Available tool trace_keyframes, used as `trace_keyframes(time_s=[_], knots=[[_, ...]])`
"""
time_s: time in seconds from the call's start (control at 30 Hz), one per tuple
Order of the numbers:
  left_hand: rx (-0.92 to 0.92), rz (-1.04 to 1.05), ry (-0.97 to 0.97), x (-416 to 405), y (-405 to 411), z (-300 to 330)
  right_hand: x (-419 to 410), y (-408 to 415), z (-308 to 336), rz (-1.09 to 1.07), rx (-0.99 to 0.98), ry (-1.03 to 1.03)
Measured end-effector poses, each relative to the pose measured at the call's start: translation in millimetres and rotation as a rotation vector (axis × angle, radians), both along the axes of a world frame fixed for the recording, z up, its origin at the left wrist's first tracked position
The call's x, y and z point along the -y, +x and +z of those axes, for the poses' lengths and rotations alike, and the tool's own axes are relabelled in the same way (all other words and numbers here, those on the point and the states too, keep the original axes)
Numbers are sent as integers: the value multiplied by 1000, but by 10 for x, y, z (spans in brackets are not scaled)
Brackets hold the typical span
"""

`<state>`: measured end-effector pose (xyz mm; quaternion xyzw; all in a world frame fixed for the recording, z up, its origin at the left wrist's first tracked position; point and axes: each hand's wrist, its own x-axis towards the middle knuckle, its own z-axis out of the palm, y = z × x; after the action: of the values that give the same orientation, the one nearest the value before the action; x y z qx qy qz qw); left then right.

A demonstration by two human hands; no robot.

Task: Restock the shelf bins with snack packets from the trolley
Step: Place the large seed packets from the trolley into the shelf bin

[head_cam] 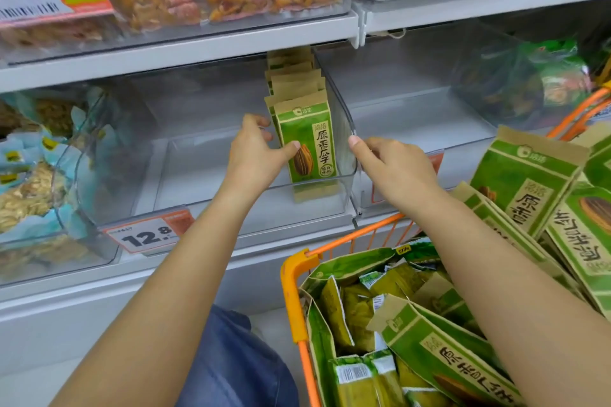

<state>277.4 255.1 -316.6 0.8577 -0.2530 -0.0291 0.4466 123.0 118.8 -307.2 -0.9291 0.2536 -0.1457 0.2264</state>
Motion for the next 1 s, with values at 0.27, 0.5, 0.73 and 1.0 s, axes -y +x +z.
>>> trace_keyframes(time_s=[0.27,0.5,0.73,1.0], knots=[[-129,-56,14,-10,43,-14,-3,13,-33,-5,16,12],[-28,-192,120,44,-7,-23,-24,13,-16,-17,31,14],[0,-118,94,37,-12,13,-40,1,9,-48,60,76],[297,-36,-306,-5,-211,105,-115,-521,660,-143,76,-207]])
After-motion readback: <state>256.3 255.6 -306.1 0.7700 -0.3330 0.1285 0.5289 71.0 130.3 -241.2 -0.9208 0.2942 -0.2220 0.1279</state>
